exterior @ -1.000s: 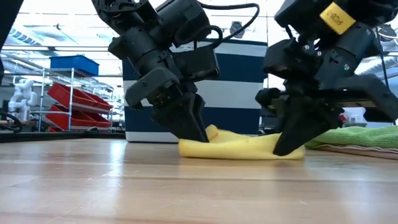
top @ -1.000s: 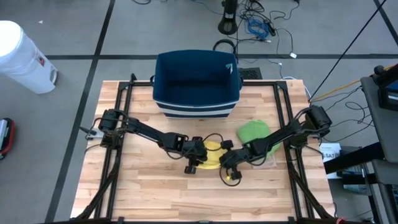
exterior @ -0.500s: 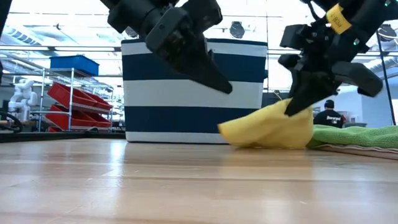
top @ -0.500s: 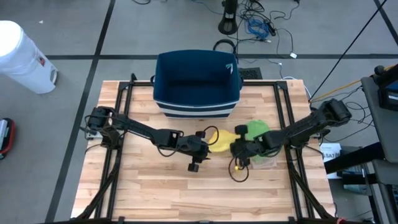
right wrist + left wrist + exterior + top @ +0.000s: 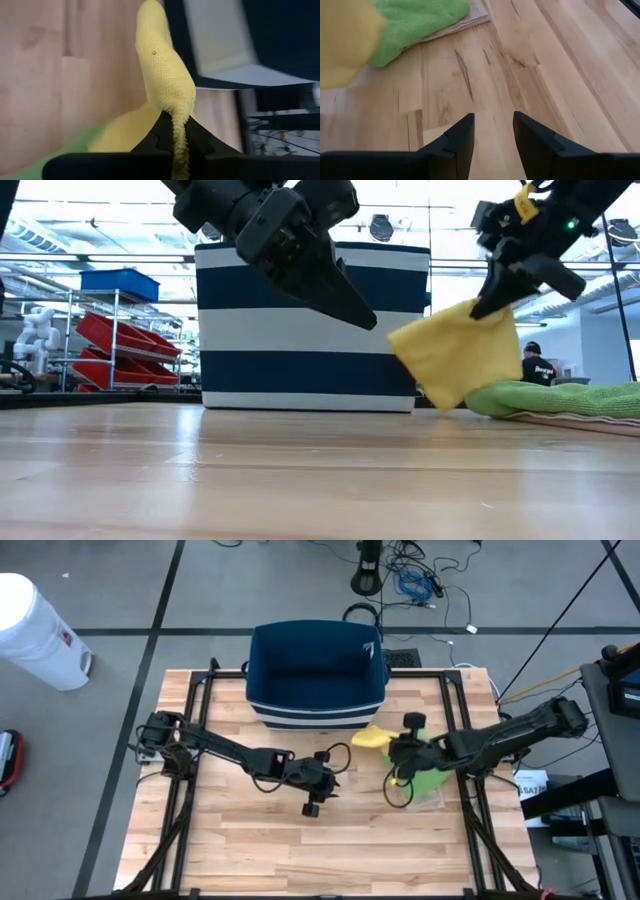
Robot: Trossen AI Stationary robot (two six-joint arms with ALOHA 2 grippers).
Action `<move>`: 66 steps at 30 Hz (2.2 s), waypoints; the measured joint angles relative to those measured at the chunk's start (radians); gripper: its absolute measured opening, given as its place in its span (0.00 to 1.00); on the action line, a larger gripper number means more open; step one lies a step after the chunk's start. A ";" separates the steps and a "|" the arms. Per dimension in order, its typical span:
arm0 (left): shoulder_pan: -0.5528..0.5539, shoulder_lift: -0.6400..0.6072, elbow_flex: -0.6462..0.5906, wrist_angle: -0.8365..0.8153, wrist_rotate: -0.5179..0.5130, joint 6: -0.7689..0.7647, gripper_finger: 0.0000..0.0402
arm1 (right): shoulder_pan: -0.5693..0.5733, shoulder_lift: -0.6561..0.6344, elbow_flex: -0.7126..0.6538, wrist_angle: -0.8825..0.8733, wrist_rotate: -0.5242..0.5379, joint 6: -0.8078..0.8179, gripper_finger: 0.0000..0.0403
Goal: Fold towel
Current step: Stack the yellow towel on the green towel, then move the stacked towels to the center
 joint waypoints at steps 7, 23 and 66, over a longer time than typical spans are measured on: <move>-0.001 0.000 0.000 0.000 0.000 -0.009 0.35 | -0.032 -0.146 0.079 -0.182 0.140 -0.022 0.01; -0.006 -0.001 0.000 0.003 0.000 -0.016 0.35 | -0.016 -0.185 0.075 -0.441 -0.287 0.231 0.01; -0.043 -0.001 0.002 0.002 0.000 -0.048 0.35 | 0.064 0.052 -0.002 -0.106 -0.710 0.409 0.49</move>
